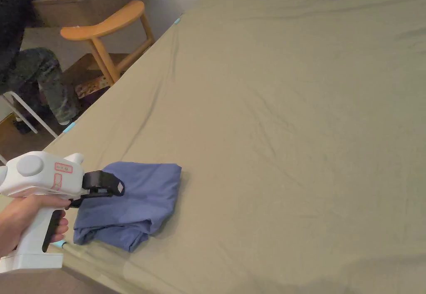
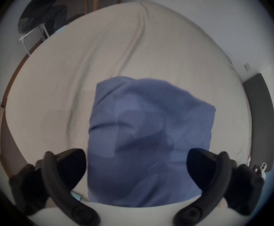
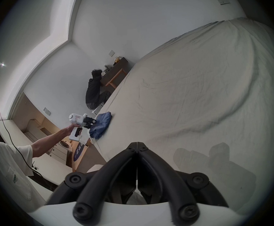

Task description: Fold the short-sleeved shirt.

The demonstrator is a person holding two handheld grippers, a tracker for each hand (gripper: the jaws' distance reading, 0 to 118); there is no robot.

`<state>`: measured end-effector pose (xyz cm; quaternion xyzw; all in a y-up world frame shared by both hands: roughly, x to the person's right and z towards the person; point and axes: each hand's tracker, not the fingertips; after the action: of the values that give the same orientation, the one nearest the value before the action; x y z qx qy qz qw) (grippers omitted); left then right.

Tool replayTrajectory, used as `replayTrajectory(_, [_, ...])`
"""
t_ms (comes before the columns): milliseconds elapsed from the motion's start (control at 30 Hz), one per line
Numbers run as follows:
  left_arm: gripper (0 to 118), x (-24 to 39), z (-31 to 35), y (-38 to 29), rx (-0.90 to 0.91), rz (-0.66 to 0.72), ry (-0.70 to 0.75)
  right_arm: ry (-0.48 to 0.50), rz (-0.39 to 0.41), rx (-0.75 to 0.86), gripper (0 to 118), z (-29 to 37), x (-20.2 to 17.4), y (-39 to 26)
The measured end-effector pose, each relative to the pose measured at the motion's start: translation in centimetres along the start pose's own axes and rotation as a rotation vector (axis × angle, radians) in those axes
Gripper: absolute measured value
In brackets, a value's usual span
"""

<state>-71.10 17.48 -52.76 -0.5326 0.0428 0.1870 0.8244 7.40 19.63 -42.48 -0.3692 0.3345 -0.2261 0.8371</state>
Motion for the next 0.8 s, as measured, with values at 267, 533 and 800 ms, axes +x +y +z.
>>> replayTrajectory(267, [115, 0.9, 4.6, -3.6, 0.021, 0.011, 0.016, -0.05, -0.001, 0.015, 1, 3.4, -0.2, -0.9])
replayTrajectory(533, [53, 8.0, 9.1, -9.0, 0.136, -0.033, -0.143, -0.158, 0.058, 0.063, 1, 9.5, -2.6, -0.3])
replayTrajectory(800, [0, 18.6, 15.0, -12.3, 0.365, -0.274, -0.167, -0.293, 0.128, 0.125, 1, 15.9, -4.5, 0.6])
